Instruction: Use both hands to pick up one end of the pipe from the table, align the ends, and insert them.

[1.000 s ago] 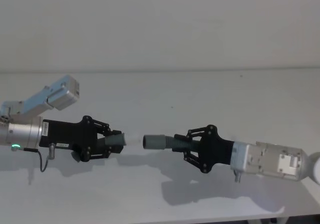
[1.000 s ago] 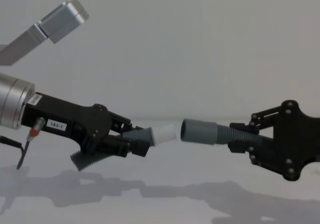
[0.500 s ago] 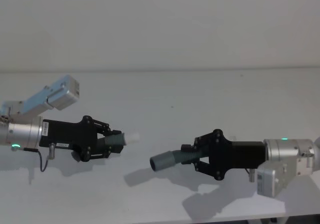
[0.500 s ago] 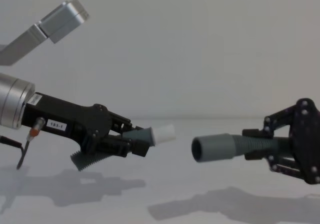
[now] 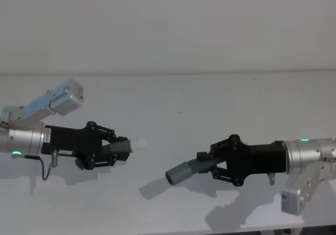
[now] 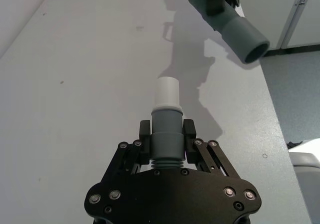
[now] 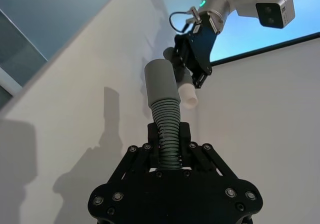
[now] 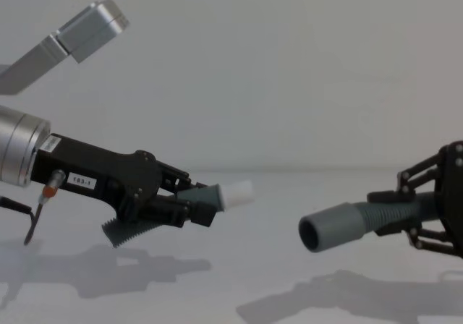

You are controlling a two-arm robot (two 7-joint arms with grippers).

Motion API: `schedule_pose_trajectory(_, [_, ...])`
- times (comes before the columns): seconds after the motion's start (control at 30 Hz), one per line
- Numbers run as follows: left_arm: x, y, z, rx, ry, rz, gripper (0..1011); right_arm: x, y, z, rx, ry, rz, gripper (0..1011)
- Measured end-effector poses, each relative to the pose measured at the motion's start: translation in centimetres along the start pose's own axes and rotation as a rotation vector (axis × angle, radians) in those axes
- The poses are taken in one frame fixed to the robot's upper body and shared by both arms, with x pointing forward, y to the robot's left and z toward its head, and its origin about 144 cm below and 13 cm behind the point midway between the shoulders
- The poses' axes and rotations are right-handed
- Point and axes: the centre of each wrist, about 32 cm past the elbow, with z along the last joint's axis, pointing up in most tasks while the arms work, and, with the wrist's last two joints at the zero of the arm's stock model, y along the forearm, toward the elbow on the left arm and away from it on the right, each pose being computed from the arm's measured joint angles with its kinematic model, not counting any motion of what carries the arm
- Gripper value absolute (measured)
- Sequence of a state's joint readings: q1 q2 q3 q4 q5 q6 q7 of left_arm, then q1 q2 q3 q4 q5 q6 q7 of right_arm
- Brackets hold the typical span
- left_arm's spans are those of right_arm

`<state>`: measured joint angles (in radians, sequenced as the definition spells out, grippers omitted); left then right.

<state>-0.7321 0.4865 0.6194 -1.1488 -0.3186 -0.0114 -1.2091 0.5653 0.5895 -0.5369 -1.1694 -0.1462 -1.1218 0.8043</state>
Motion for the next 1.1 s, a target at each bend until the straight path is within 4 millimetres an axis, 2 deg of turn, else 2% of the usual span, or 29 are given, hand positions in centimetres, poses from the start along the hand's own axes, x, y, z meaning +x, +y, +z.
schedule_pose_trajectory(0.6, [0.0,0.0,0.0,0.000,0.000,0.000,354,1.2,-0.3,0.3,-0.075,-0.049,-0.036,204])
schedule_pose_trajectory(1.1, [0.0,0.0,0.0,0.000,0.000,0.000,354,1.8,0.6,0.6,-0.116,-0.052,-0.055,204])
